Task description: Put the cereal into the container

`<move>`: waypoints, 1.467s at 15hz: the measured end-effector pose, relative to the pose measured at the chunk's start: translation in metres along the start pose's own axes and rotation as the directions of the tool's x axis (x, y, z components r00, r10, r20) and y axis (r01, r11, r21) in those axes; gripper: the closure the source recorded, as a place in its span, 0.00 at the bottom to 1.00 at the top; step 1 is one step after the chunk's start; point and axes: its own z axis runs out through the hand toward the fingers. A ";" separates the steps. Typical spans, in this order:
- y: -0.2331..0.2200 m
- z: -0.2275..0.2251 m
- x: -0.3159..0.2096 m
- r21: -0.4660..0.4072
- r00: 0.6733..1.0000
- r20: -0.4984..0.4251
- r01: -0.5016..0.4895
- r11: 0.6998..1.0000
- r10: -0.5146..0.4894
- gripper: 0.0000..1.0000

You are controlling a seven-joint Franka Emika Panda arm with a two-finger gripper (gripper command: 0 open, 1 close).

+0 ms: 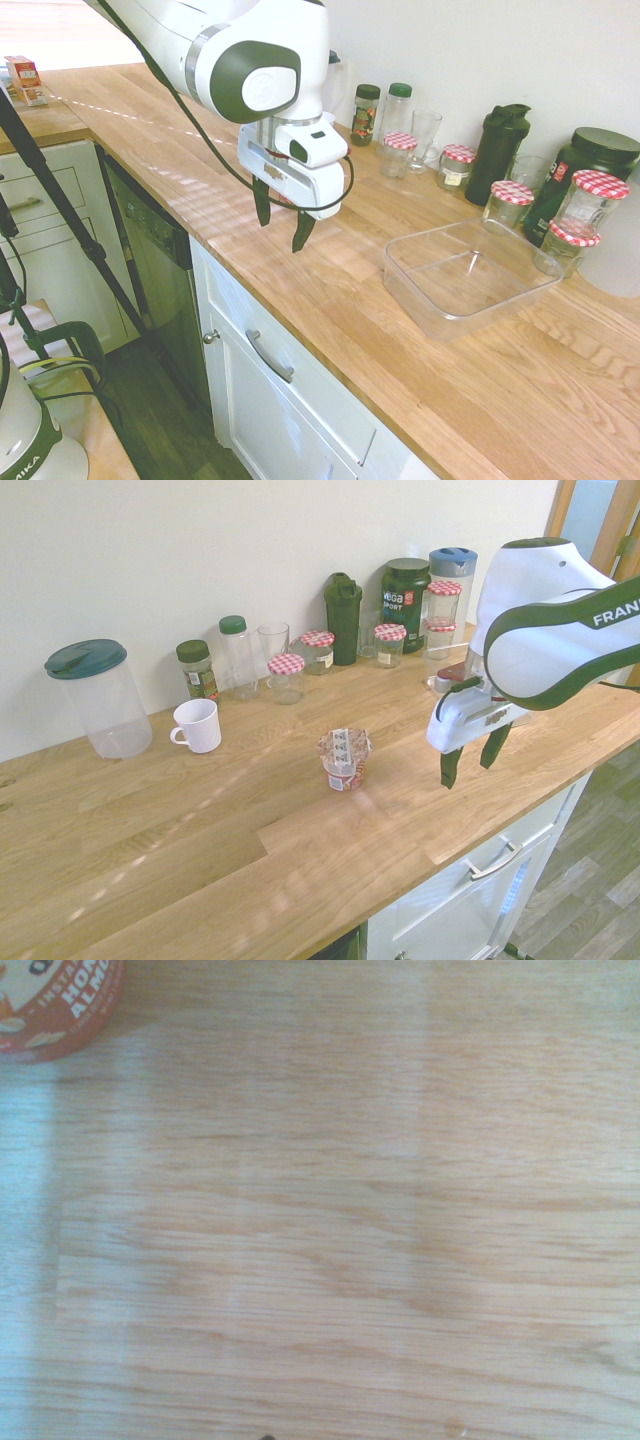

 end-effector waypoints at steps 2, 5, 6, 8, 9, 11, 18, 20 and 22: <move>-0.001 0.001 0.000 -0.003 1.000 -0.001 -0.007 1.000 0.007 0.00; -0.029 -0.016 0.001 0.064 0.998 -0.053 0.026 0.998 -0.022 0.00; -0.046 -0.020 -0.005 0.084 0.997 -0.067 0.047 0.995 -0.041 0.00; -0.081 -0.018 -0.018 0.107 0.994 -0.074 0.083 0.991 -0.075 0.00; -0.099 -0.016 -0.023 0.118 0.993 -0.073 0.098 0.988 -0.090 0.00; -0.130 -0.009 -0.024 0.135 0.992 -0.075 0.115 0.984 -0.105 0.00; -0.180 -0.002 -0.007 0.147 0.988 -0.099 0.134 0.980 -0.121 0.00; -0.185 0.004 -0.003 0.132 0.986 -0.109 0.137 0.982 -0.123 0.00; -0.187 0.019 0.004 0.117 0.988 -0.108 0.125 0.985 -0.113 0.00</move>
